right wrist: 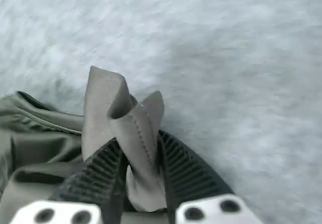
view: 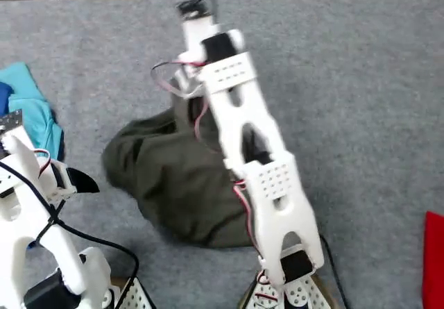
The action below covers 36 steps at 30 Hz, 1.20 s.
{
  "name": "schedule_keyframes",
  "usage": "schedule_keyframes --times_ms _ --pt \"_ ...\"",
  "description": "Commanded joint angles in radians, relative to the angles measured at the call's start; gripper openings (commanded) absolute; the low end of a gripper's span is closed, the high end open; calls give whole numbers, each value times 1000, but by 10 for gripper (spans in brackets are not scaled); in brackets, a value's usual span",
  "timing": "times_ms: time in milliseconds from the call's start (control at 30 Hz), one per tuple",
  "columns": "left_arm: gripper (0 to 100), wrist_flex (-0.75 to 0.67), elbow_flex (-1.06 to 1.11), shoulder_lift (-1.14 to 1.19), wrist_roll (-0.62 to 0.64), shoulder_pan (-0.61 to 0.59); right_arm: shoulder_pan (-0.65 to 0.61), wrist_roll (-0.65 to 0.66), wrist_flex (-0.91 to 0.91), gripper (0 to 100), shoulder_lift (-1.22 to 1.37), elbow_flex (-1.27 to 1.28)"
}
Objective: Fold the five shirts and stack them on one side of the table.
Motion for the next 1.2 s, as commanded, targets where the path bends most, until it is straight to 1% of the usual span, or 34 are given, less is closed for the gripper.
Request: schedule_keyframes --times_ms 0,100,267,367,467,633,733,833,900,1000,1100,1167 --pt "339 -6 -8 -12 -3 37 142 -9 18 5 -147 -10" --pt "339 -6 -8 -12 -3 57 260 -8 18 6 -213 110" --pt "339 -6 -8 -12 -2 112 470 8 18 8 -298 417" --pt "339 -6 -8 -12 -2 161 588 97 14 6 -321 578" --pt "339 -6 -8 -12 11 218 711 173 14 6 -325 682" --pt "339 -8 -8 -12 80 342 912 276 12 6 -321 739" --pt "339 -8 -9 -12 117 431 1017 397 12 6 -325 739" --pt "339 -8 -9 -12 161 499 1089 493 14 9 -325 739" --pt "339 -8 -9 -12 187 534 1121 526 14 23 -325 739" --pt "339 -8 -9 -8 216 575 1153 555 15 108 -326 739" --pt "339 -6 -9 -8 245 600 1153 612 15 213 -326 737" --pt "339 -3 -9 -8 258 603 1135 628 17 241 -329 730"
